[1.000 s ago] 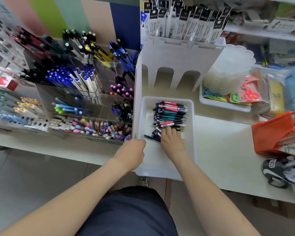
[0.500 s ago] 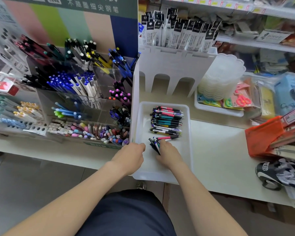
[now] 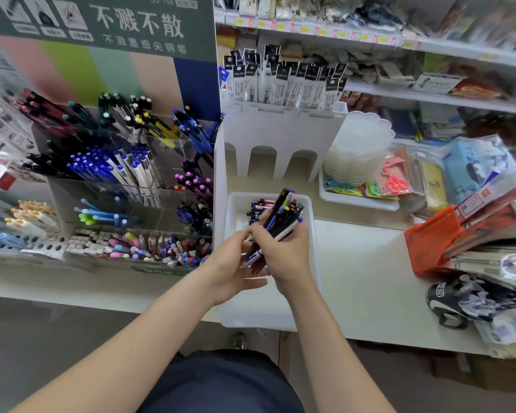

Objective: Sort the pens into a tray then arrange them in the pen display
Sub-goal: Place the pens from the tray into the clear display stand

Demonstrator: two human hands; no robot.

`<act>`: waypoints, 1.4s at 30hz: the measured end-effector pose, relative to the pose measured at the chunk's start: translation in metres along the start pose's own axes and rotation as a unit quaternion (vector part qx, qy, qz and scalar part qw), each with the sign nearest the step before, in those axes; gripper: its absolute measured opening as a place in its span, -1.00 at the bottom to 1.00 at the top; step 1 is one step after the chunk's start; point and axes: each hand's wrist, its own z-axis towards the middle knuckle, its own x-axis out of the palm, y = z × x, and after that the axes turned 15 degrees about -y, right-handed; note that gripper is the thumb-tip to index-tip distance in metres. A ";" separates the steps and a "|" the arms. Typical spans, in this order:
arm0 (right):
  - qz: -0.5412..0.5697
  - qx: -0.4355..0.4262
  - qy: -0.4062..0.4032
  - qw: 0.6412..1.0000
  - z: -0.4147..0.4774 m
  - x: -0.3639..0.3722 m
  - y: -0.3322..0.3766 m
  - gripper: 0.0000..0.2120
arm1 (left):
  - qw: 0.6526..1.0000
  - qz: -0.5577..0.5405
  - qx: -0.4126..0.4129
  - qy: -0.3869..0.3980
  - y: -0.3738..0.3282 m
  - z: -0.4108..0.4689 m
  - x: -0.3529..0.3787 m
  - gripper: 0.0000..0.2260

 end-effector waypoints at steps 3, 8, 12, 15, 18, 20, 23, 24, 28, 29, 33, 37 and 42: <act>0.037 -0.025 0.003 0.999 -0.016 0.010 0.021 -0.77 | 0.993 -0.103 -0.021 0.058 -0.012 -0.011 0.003 -0.61; 0.027 -0.060 -0.021 0.998 -0.021 0.018 0.037 -0.79 | 0.996 -0.067 0.024 0.053 -0.016 -0.015 -0.011 -0.63; 0.001 -0.035 -0.003 0.999 -0.020 0.031 0.044 -0.88 | 0.994 0.019 0.095 0.045 -0.022 -0.022 -0.034 -0.67; 0.027 0.051 0.056 0.997 -0.026 0.042 0.050 -0.77 | 0.980 0.084 0.169 0.057 -0.030 -0.025 -0.054 -0.62; -0.027 0.032 0.118 0.992 -0.032 0.059 0.048 -0.72 | 0.966 0.113 0.217 0.083 -0.042 -0.030 -0.070 -0.63; -0.046 0.045 0.154 0.986 -0.037 0.072 0.047 -0.74 | 0.956 0.128 0.246 0.099 -0.051 -0.035 -0.083 -0.61; -0.035 0.095 0.199 0.975 -0.043 0.089 0.048 -0.77 | 0.955 0.127 0.248 0.105 -0.058 -0.033 -0.111 -0.65; -0.035 0.101 0.203 0.973 -0.046 0.096 0.048 -0.76 | 0.954 0.129 0.250 0.104 -0.061 -0.032 -0.119 -0.67; -0.052 0.105 0.196 0.974 -0.064 0.126 0.051 -0.69 | 0.953 0.130 0.258 0.094 -0.069 -0.033 -0.144 -0.75; -0.050 0.083 0.189 0.977 -0.067 0.134 0.051 -0.69 | 0.951 0.141 0.264 0.079 -0.072 -0.033 -0.151 -0.78; 0.008 -0.025 0.086 0.996 -0.077 0.160 0.045 -0.76 | 0.941 0.173 0.291 0.005 -0.083 -0.022 -0.184 -0.83; 0.044 -0.077 0.025 0.996 -0.089 0.187 0.032 -0.67 | 0.931 0.170 0.323 -0.012 -0.095 -0.019 -0.208 -0.86; 0.080 -0.077 -0.018 0.994 -0.100 0.213 0.026 -0.67 | 0.941 0.166 0.296 0.009 -0.103 -0.012 -0.238 -0.87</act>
